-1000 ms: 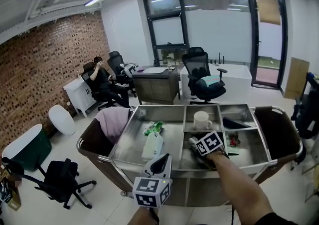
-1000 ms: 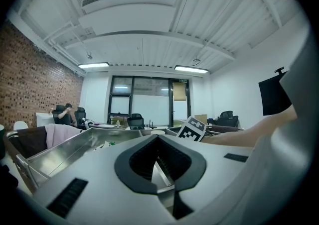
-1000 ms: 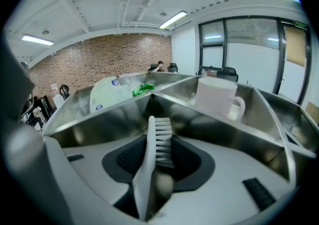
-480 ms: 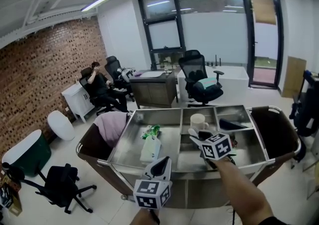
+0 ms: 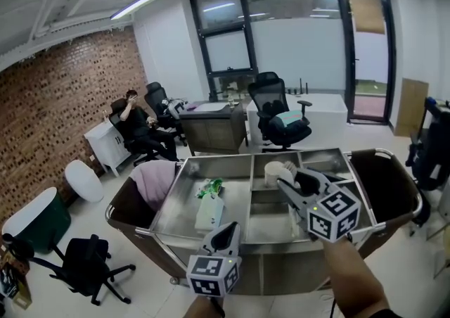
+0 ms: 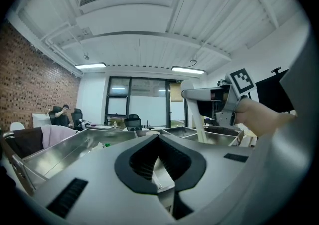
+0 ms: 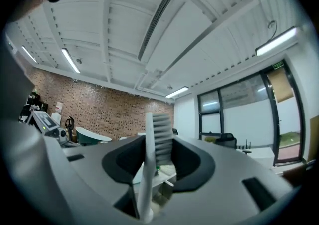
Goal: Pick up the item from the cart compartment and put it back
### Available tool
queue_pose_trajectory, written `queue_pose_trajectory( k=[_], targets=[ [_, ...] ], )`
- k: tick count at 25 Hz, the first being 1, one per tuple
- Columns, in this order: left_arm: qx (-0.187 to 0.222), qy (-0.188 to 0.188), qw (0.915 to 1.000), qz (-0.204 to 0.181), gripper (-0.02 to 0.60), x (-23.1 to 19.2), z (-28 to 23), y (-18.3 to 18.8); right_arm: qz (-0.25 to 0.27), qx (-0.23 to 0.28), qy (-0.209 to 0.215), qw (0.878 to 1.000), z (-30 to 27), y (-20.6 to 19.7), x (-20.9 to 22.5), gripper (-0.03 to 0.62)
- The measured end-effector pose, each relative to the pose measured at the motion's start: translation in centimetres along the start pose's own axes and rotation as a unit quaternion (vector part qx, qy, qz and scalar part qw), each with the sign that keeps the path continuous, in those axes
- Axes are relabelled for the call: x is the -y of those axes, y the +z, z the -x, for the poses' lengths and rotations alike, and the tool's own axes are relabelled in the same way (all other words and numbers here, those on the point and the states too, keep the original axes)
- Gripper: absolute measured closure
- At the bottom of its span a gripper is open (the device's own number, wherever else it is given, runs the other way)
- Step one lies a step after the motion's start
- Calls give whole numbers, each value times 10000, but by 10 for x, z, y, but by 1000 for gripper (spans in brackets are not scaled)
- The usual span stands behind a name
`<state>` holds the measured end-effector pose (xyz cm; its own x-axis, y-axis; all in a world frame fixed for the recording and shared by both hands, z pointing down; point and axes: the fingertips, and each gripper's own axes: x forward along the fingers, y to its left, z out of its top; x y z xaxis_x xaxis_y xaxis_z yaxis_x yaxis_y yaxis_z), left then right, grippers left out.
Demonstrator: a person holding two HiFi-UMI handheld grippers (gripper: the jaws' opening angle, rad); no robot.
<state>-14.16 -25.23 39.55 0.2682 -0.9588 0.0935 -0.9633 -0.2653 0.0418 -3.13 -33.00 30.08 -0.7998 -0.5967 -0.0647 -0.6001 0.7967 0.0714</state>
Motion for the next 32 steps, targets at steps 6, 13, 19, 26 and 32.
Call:
queue_pose_trajectory(
  k=[6, 13, 19, 26, 32],
  targets=[
    [126, -23, 9999, 17, 581, 3, 3, 7, -69, 602, -186, 9980, 65, 32, -6, 425],
    [160, -103, 9998, -20, 581, 7, -4, 12, -445, 552, -340, 9969, 105, 8, -7, 424],
    [125, -277, 9995, -11, 581, 22, -10, 9, -467, 518, -380, 9968, 110, 4, -3, 425],
    [24, -363, 9992, -142, 580, 26, -12, 5, -525, 461, -301, 9971, 107, -3, -8, 425],
    [134, -209, 9997, -46, 581, 19, -11, 7, -566, 415, -277, 9971, 105, -8, -9, 425]
  ],
)
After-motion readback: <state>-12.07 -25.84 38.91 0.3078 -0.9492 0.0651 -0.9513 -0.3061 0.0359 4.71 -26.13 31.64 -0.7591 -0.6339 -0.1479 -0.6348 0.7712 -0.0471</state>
